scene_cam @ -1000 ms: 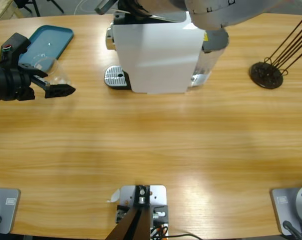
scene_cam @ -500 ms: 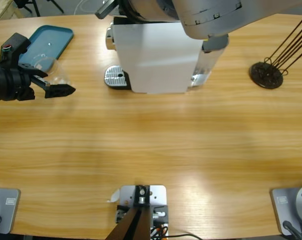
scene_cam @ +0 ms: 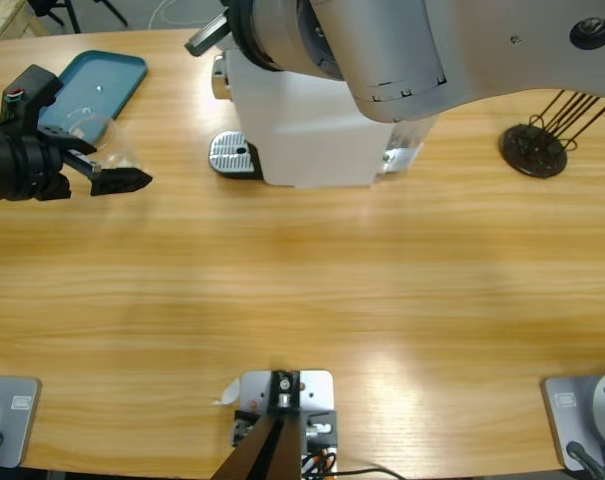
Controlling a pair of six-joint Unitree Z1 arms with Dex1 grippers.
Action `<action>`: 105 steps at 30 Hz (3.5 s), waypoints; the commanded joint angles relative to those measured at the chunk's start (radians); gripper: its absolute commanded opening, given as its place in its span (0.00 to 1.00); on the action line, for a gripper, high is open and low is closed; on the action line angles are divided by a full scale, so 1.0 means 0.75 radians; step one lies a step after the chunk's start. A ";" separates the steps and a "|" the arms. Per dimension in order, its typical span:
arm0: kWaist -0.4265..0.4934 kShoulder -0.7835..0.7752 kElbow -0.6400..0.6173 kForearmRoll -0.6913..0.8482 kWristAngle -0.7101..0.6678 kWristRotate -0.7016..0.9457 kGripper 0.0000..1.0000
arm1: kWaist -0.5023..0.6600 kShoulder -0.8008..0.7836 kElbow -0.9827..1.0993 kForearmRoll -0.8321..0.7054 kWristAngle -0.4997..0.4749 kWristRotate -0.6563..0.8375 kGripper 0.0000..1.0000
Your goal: Pour coffee
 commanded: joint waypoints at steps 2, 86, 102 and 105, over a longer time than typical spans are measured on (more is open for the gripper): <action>0.160 -0.197 0.026 -0.010 -0.013 -0.015 1.00 | -0.374 -0.422 -0.021 0.393 0.695 -0.097 0.97; 0.254 0.778 0.704 -2.100 -0.346 0.042 0.00 | -0.426 -1.099 0.565 0.815 0.840 -0.231 1.00; 0.387 0.555 0.079 -1.013 -0.440 0.201 0.01 | -0.446 -1.115 0.560 0.841 0.838 -0.255 1.00; 0.358 0.515 0.069 -0.919 -0.440 0.256 0.01 | -0.446 -1.121 0.565 0.842 0.840 -0.257 1.00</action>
